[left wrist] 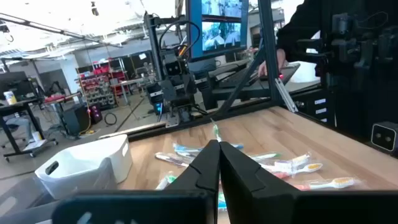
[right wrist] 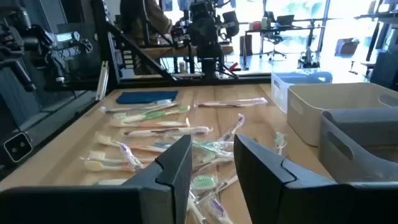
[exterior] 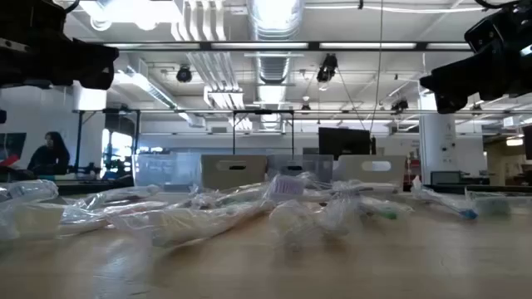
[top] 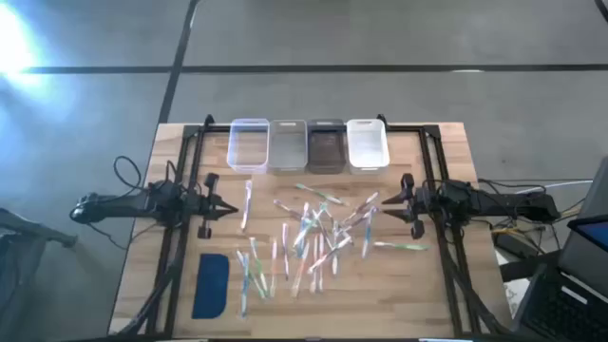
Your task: Pick & Place Toothbrushes
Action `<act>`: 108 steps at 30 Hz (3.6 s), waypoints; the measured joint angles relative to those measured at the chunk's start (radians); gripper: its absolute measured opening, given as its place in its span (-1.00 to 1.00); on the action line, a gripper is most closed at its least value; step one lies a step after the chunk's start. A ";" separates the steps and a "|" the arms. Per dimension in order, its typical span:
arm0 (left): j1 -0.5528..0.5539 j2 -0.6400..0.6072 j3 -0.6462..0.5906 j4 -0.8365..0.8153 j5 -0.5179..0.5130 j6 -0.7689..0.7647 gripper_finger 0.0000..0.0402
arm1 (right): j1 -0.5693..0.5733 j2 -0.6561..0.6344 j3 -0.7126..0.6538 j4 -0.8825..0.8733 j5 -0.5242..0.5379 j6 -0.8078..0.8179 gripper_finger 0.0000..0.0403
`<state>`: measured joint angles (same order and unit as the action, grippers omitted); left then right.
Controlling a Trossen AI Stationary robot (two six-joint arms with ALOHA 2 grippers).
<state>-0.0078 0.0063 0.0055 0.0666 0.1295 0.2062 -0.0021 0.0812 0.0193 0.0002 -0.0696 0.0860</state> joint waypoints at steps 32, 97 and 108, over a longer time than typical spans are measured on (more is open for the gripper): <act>0.001 0.000 0.000 0.000 0.000 0.000 -0.93 | 0.000 0.000 0.000 0.000 0.000 0.000 -0.08; 0.001 0.010 0.000 -0.001 0.000 0.000 -0.93 | -0.159 1.349 1.599 -0.760 0.083 0.126 -0.76; 0.001 0.009 0.000 -0.002 0.000 0.000 -0.93 | -0.072 1.404 1.663 -1.233 0.062 0.247 -0.73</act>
<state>-0.0071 0.0155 0.0055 0.0650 0.1296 0.2059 -0.0736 1.4855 1.6824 -1.2330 -0.0075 0.3332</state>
